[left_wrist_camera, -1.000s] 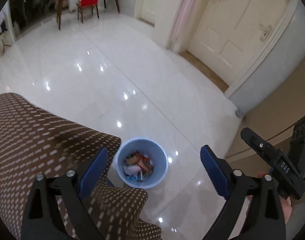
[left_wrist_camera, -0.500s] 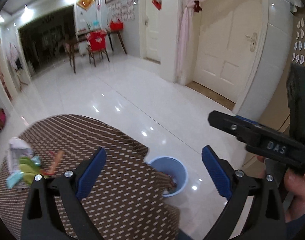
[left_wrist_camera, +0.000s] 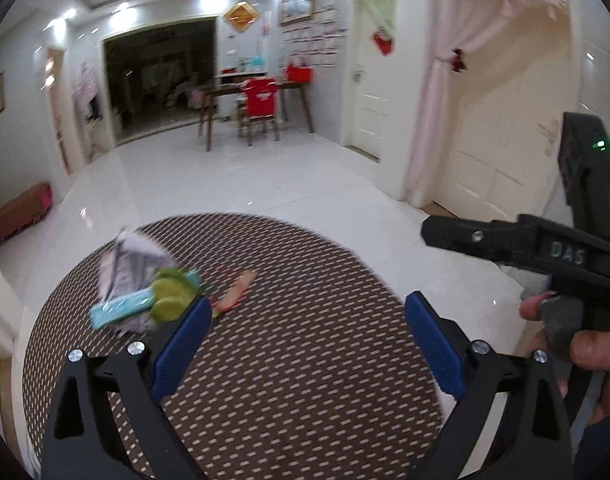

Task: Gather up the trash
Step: 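Move both tools back over the remaining trash on the table, then grasp the teal toothpaste box with the left gripper while the right grasps the green plush toy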

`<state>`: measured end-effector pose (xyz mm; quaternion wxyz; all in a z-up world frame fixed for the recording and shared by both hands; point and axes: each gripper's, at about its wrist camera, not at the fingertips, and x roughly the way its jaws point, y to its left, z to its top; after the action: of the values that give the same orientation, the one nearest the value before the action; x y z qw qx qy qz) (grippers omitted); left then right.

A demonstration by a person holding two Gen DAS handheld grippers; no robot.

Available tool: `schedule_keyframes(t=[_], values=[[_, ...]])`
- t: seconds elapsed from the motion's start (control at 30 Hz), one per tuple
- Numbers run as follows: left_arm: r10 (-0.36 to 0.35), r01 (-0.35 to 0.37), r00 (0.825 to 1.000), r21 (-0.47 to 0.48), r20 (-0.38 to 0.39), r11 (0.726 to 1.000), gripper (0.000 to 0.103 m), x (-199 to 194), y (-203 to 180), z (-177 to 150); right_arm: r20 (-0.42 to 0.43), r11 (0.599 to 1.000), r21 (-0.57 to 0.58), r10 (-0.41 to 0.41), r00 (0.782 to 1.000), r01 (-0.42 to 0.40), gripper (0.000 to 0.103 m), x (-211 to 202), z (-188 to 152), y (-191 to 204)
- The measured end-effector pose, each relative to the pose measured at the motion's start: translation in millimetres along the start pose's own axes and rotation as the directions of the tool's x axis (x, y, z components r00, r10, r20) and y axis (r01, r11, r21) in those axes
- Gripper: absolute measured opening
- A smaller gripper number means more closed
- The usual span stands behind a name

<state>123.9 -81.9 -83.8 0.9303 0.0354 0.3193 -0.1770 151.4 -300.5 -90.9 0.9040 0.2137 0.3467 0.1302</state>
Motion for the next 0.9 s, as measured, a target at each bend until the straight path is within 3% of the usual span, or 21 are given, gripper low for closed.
schedule_keyframes(t=[0.33,0.5,0.73,0.8,0.87,0.9], values=[[0.155,-0.152,0.988,-0.105,0.014,0.983,0.095,0.8,92.6,-32.4,-0.107,0.979,-0.204,-0.019,0.994,-0.003,0.097,89.8,-24.0,76.9],[0.183,-0.187,0.982,-0.185,-0.035,0.965,0.095,11.6,136.6,-49.0,-0.187,0.958,-0.283,-0.016,0.982,-0.038,0.097,144.0,-41.7,105.6],[0.222,-0.23,0.973,-0.191,-0.06,0.954,0.095,19.1,170.1,-54.9,-0.238,0.937,-0.34,0.0,0.971,-0.083,0.095,201.7,-51.6,136.0],[0.232,-0.239,0.971,-0.178,-0.057,0.955,0.095,22.8,174.5,-50.9,-0.246,0.936,-0.342,0.002,0.969,-0.089,0.085,214.4,-52.5,139.1],[0.237,-0.243,0.97,-0.16,-0.053,0.957,0.095,27.4,176.4,-46.3,-0.264,0.933,-0.351,-0.012,0.964,-0.085,0.067,224.9,-54.9,139.9],[0.237,-0.242,0.97,-0.145,-0.049,0.959,0.095,30.7,177.2,-42.9,-0.281,0.931,-0.355,-0.02,0.959,-0.085,0.05,230.7,-56.6,139.8]])
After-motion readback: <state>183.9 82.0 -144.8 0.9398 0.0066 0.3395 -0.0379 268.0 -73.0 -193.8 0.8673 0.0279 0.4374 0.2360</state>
